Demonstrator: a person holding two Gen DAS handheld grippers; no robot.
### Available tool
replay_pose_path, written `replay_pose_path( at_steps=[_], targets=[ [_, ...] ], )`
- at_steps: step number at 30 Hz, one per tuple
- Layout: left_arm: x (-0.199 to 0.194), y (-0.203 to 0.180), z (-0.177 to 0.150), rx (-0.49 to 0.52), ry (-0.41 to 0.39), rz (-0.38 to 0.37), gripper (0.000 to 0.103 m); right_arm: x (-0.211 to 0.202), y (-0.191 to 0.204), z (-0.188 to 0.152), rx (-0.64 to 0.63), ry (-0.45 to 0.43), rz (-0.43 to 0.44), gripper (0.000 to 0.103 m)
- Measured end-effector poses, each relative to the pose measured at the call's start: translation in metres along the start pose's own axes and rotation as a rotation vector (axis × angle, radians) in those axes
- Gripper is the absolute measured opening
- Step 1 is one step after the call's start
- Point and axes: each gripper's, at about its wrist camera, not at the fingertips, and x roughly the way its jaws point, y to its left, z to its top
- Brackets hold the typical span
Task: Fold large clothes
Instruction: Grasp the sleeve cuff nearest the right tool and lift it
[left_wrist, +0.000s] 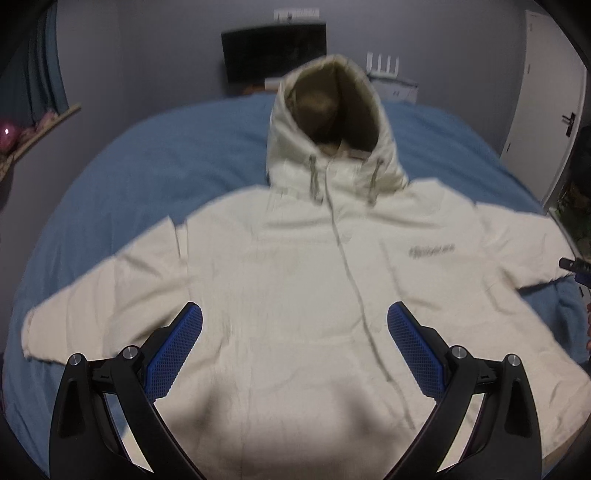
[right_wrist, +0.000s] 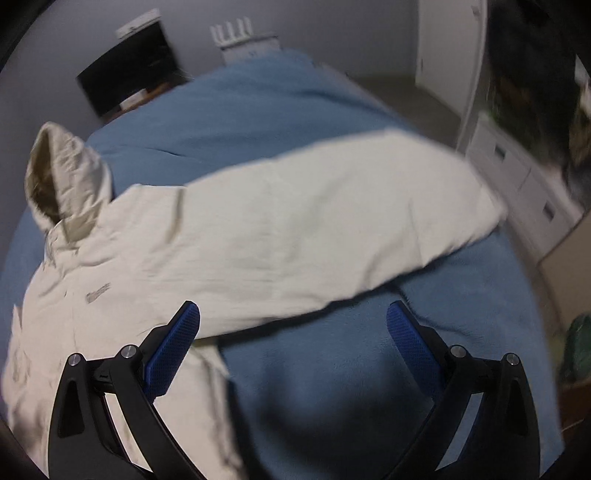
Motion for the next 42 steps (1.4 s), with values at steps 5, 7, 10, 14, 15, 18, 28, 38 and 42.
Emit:
replay_pose_path(
  at_steps=[5,7,10,14,15,18,28,38,42],
  targets=[
    [0.019,0.011,-0.012,-0.043,0.046,-0.036,0.097,0.039,-0.028,0.008,0.105,0.076,-0.038,0.089],
    [0.022,0.01,-0.013,-0.039,0.044,-0.035,0.097,0.051,-0.041,0.017,0.155,0.087,-0.058,0.086],
    [0.028,0.005,-0.016,-0.015,0.054,-0.019,0.097,0.065,-0.058,0.022,0.234,0.077,-0.05,0.073],
    [0.037,0.006,-0.016,-0.03,0.068,-0.042,0.097,0.059,-0.076,0.039,0.288,-0.028,-0.037,0.052],
    [0.038,0.008,-0.015,-0.04,0.069,-0.049,0.097,0.06,-0.079,0.043,0.301,-0.053,-0.037,0.049],
    [0.04,0.011,-0.015,-0.067,0.069,-0.071,0.097,0.051,-0.094,0.053,0.324,-0.153,-0.062,0.047],
    [0.04,0.008,-0.014,-0.062,0.058,-0.018,0.097,-0.022,-0.042,0.07,0.144,-0.39,-0.022,0.015],
    [0.042,0.017,-0.015,-0.1,0.068,0.04,0.097,-0.122,0.095,0.029,-0.199,-0.488,0.254,0.013],
    [0.04,0.02,-0.016,-0.111,0.061,0.011,0.097,-0.121,0.155,-0.012,-0.308,-0.402,0.4,0.013]
  ],
)
